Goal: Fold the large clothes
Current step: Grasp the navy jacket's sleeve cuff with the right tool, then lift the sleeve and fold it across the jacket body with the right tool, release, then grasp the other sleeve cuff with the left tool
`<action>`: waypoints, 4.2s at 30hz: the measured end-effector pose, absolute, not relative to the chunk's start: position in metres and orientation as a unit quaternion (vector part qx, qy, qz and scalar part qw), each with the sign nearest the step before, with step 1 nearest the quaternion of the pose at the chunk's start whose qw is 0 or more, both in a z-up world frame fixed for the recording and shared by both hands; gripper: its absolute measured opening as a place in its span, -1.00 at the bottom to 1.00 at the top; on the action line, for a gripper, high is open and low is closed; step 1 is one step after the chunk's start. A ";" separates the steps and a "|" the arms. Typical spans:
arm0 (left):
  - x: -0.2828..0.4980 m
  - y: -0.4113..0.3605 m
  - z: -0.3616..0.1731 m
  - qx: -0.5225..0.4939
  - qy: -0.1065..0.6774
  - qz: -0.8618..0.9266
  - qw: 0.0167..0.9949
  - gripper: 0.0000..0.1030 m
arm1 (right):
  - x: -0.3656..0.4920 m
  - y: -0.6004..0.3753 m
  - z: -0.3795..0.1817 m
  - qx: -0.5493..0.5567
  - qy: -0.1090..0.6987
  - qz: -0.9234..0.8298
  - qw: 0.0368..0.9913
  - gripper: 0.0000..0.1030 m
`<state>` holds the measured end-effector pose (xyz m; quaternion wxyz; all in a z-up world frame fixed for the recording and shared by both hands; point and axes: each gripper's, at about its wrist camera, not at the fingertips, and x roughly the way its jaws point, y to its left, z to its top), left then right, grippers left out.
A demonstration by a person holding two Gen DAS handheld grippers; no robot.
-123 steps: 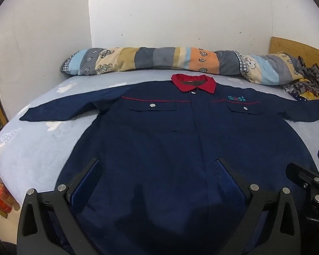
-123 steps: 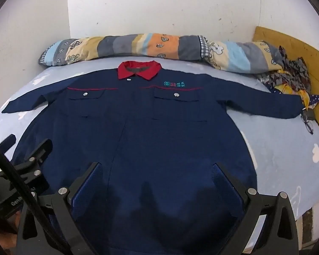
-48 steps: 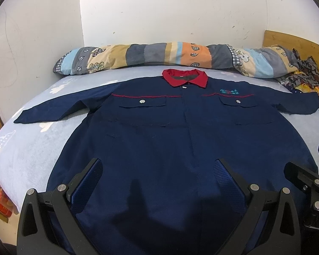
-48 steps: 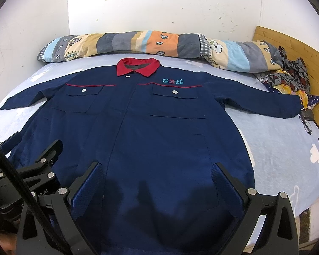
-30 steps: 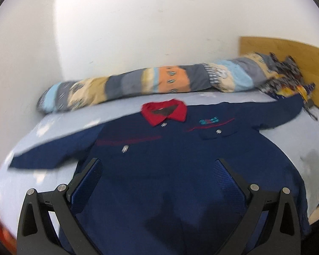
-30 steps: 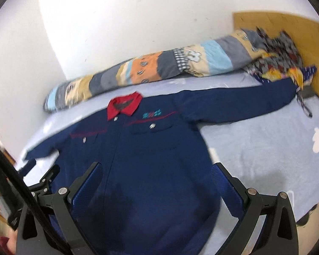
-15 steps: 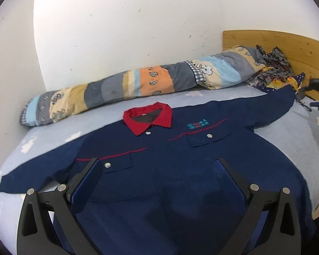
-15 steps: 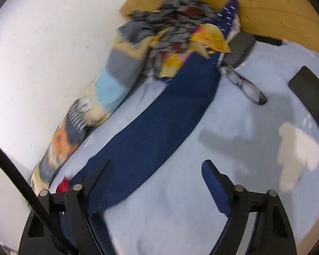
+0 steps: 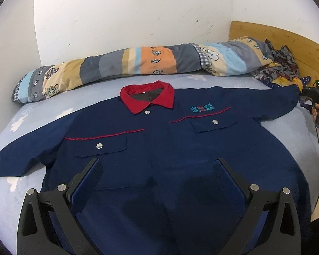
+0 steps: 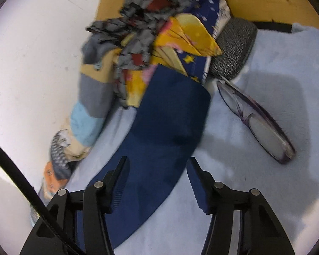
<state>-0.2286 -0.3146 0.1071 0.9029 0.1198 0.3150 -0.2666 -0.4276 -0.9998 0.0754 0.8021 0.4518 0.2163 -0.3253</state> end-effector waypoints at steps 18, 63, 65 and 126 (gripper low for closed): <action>-0.210 -0.308 0.095 0.096 0.354 -0.262 0.893 1.00 | -0.395 -1.028 0.042 0.424 0.171 -0.337 0.823 -0.86; -0.231 -0.132 0.182 -0.019 0.289 -0.155 0.945 1.00 | -0.072 -0.317 0.019 0.073 0.491 0.054 0.867 -0.28; -0.230 -0.125 0.184 -0.026 0.286 -0.147 0.947 1.00 | -0.077 -0.322 0.025 0.068 0.495 0.085 0.862 -0.20; 0.014 0.296 0.007 -0.506 0.348 0.055 0.787 0.49 | -0.252 -0.455 0.122 0.149 0.424 0.117 0.886 0.51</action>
